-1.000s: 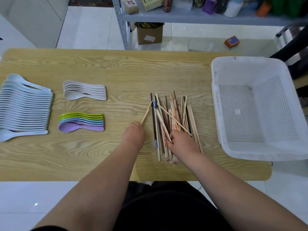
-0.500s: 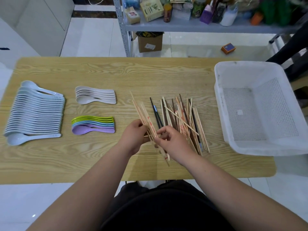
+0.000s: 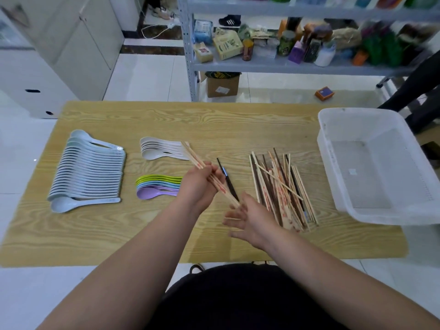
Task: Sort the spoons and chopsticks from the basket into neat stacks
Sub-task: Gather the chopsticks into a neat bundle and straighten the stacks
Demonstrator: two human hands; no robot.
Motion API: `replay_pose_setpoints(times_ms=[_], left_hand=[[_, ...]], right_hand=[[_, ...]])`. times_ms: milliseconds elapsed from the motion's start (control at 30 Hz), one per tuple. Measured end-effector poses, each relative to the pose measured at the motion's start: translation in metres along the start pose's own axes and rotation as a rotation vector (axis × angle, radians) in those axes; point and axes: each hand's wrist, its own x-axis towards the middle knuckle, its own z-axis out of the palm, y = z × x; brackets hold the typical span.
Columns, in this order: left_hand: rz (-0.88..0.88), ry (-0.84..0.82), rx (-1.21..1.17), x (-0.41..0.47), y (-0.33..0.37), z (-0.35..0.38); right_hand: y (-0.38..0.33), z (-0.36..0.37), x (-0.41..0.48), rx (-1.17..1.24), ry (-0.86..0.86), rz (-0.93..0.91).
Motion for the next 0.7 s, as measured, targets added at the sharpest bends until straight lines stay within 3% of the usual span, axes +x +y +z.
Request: replay_pose_setpoints(times_ms=[100, 267, 367, 533, 700], left_hand=[[0.003, -0.018, 0.003, -0.007, -0.006, 0.001], [-0.068, -0.044, 0.094, -0.022, -0.032, -0.002], [-0.055, -0.128, 0.283, -0.021, -0.021, -0.013], [-0.102, -0.202, 0.801, -0.034, -0.024, -0.044], [-0.121, -0.223, 0.913, -0.033, -0.034, -0.061]], right_hand=[[0.000, 0.015, 0.005, 0.230, 0.018, 0.016], [-0.003, 0.038, 0.008, 0.348, 0.025, -0.085], [-0.002, 0.041, 0.002, 0.154, 0.061, -0.187], [-0.043, 0.031, -0.004, -0.275, 0.120, -0.660], [-0.059, 0.037, 0.012, -0.745, 0.200, -0.703]])
